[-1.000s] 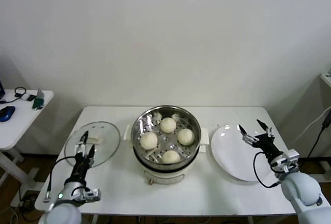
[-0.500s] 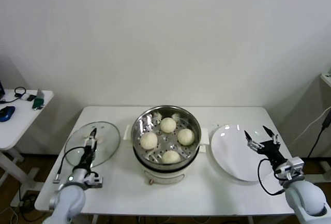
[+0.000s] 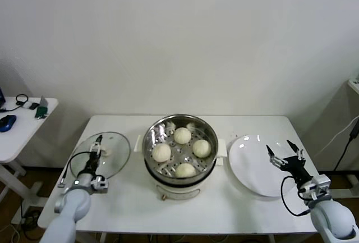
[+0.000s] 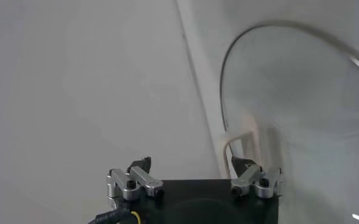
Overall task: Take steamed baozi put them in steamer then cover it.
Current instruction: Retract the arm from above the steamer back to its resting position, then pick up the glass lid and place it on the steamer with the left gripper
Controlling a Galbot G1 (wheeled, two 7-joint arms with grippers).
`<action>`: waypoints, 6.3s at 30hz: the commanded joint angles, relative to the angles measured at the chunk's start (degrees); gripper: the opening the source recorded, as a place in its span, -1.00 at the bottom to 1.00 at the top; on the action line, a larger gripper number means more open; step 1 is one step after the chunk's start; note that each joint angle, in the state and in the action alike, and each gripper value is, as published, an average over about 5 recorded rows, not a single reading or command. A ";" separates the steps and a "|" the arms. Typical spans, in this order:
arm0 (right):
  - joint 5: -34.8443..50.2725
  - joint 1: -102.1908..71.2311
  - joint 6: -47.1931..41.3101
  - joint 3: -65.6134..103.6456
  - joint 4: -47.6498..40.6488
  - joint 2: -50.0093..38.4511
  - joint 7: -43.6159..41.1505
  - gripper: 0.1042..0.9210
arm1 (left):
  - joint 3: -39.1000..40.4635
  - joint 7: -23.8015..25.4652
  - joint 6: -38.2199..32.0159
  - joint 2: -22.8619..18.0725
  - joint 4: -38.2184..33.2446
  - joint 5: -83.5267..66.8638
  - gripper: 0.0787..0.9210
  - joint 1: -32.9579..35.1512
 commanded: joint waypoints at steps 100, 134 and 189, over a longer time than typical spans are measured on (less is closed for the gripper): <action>-10.69 5.66 6.06 -2.12 -11.59 4.97 -5.47 0.76 | 33.34 22.04 37.00 -6.84 -41.90 1.21 -0.82 -3.67; -11.53 4.34 7.30 1.17 -12.23 4.92 -6.23 0.76 | 38.32 22.36 37.16 -16.21 -31.00 11.51 -0.82 -3.63; -12.34 5.58 8.26 1.44 -14.18 4.79 -7.43 0.76 | 38.27 17.71 37.52 -16.29 -27.97 9.09 -0.82 -2.64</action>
